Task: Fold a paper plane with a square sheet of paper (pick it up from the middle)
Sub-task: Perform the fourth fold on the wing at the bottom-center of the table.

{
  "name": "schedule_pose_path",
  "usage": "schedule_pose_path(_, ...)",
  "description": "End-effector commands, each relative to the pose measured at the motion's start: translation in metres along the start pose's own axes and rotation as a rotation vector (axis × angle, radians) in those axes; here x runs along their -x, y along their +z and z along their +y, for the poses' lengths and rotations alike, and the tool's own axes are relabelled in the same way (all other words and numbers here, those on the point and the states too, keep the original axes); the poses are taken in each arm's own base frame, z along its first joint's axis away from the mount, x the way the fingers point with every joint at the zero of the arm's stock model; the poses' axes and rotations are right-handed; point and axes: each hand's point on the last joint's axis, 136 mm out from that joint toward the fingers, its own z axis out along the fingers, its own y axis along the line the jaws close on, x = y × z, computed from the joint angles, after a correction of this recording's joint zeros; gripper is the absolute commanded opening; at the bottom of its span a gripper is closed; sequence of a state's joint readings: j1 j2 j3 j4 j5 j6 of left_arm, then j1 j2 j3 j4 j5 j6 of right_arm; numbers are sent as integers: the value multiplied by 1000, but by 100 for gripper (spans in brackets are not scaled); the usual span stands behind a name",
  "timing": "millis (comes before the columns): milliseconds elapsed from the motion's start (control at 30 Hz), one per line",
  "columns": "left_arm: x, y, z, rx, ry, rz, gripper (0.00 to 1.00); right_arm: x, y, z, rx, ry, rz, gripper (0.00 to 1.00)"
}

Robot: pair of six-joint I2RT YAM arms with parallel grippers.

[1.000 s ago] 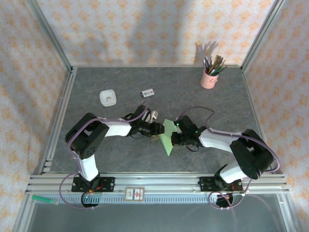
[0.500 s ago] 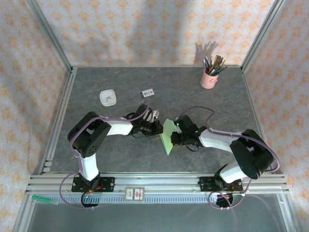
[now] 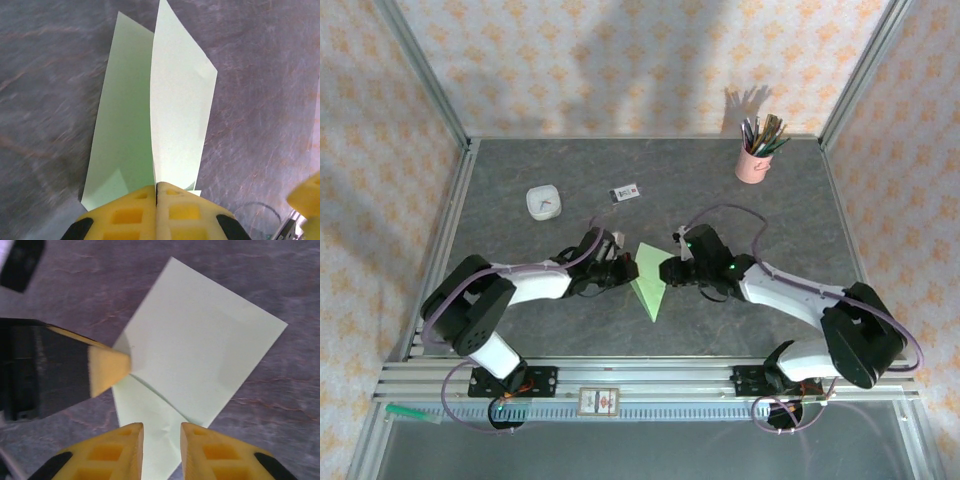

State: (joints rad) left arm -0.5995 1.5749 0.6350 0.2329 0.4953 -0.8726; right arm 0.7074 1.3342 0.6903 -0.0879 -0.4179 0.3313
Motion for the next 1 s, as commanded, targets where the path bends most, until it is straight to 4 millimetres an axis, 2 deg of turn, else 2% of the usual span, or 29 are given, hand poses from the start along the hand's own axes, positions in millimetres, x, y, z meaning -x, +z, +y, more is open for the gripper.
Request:
schedule_pose_path(0, 11, -10, 0, -35, -131, -82, 0, 13, -5, 26, 43, -42, -85, 28)
schedule_pose_path(133, 11, -20, -3, -67, -222, -101, 0, 7, 0, 37, 20, -80, -142, 38)
schedule_pose_path(233, 9, -26, -1, -91, -302, -117, 0, 0, 5, 43, 16, -94, -164, 41)
schedule_pose_path(433, 14, -35, 2, -93, -389, -170, 0, -18, 21, 44, -42, -150, -156, 49)
schedule_pose_path(700, 15, -36, 6, -62, -405, -175, 0, -33, 40, 42, -120, -248, -134, 47)
schedule_pose_path(967, 14, -32, 6, -40, -386, -164, 0, -32, 60, 43, -213, -311, -149, 46)
